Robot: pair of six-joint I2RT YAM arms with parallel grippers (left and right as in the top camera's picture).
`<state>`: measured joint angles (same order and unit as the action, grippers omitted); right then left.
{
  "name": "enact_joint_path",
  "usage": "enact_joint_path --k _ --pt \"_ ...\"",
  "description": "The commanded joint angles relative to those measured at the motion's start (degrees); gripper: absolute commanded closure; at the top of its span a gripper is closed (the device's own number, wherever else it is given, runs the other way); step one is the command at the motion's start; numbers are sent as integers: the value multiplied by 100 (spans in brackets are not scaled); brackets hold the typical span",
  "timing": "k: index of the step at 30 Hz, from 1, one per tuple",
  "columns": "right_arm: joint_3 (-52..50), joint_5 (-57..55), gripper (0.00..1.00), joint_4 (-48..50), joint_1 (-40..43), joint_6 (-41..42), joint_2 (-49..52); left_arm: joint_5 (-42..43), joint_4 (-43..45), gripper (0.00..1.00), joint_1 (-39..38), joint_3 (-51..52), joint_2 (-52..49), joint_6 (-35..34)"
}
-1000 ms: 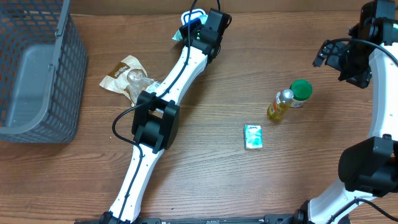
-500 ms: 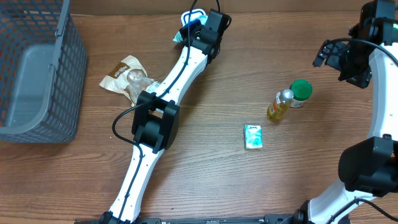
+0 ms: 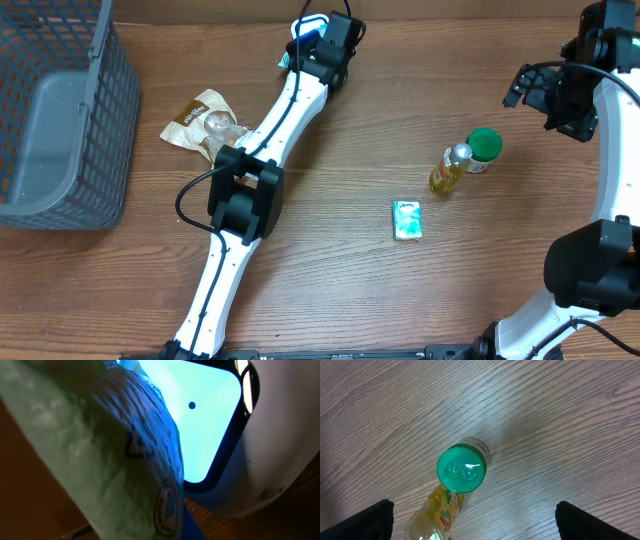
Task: Scan the item barcode
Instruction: 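Raise the wipe pack up in front of the white scanner window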
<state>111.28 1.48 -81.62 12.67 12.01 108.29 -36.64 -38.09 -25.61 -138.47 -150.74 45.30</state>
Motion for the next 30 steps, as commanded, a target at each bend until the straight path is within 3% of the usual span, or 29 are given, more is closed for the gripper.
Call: enact_joint_path --k 1,10,16,18,22,25,30 --pt "-2 -35 0 28 -2 33 -90 1182 -70 96 199 68 -96 142" --pt "-2 -33 0 28 -2 33 -90 1873 -199 96 271 63 -39 138" --pt "-2 -33 0 28 -2 35 -90 1762 -181 96 273 42 -9 221" --pt "-2 -33 0 28 -2 35 -90 1447 -92 96 273 15 -9 297" --pt "-2 -33 0 28 -2 35 -90 -9 695 96 173 9 -9 343" --pt "-2 -33 0 28 -2 33 -90 -625 1300 96 42 9 -9 833" --pt "-2 -33 0 28 0 33 -90 -612 1307 96 -74 7 -9 636"
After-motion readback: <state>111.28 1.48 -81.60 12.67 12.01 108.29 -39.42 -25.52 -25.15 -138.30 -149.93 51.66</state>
